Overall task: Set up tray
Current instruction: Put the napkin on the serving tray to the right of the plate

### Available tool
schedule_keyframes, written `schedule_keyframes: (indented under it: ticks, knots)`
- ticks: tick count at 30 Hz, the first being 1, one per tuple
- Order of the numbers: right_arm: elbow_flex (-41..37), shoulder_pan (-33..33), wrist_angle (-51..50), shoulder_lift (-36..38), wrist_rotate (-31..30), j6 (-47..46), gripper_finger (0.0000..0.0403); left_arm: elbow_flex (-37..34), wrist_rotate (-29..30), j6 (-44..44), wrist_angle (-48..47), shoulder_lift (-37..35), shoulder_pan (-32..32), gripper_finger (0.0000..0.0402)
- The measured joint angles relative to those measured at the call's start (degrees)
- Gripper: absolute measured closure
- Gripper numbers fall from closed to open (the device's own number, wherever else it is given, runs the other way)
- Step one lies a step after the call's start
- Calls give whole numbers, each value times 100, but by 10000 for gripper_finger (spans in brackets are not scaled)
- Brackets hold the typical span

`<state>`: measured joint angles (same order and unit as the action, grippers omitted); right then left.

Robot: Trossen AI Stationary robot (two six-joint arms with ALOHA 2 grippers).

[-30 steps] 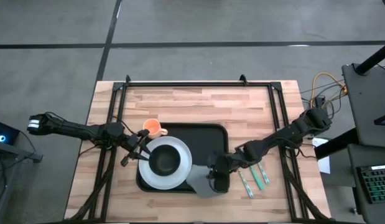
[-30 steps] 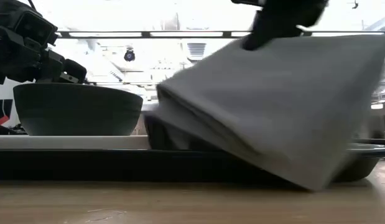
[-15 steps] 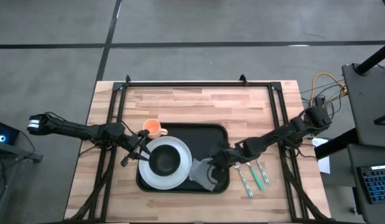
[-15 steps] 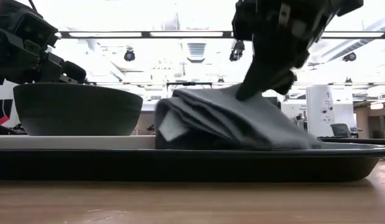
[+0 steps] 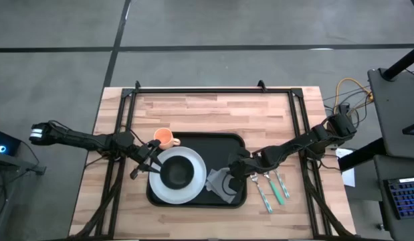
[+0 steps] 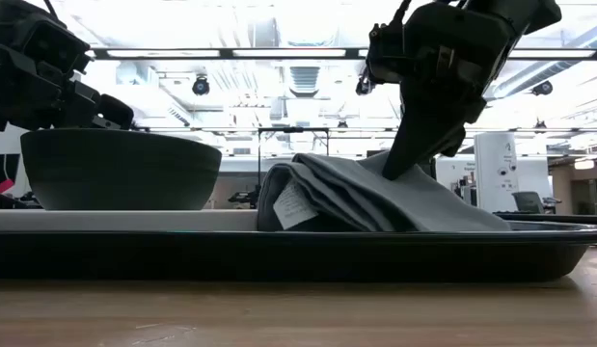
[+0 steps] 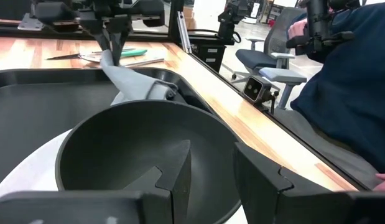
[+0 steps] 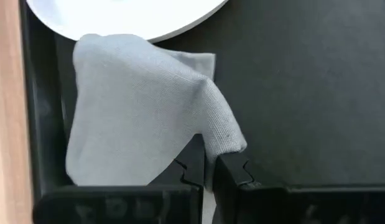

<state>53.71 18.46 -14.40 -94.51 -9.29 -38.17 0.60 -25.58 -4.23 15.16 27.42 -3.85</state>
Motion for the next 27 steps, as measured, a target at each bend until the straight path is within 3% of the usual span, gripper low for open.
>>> schedule_keyframes:
  ticks: [7, 14, 19, 27]
  knots:
    - [5, -31, -63, 176, 549, -201, 394, 2, 0, 0, 0, 0, 1, 303]
    - [363, -48, -1064, 365, 638, -199, 394, 0, 0, 0, 0, -7, 1, 303]
    - [507, -63, -1210, 364, 1023, -217, 394, 2, 0, 0, -2, -2, 1, 303]
    - [712, -240, -1283, 441, 888, -90, 394, 2, 0, 0, -4, -6, 1, 303]
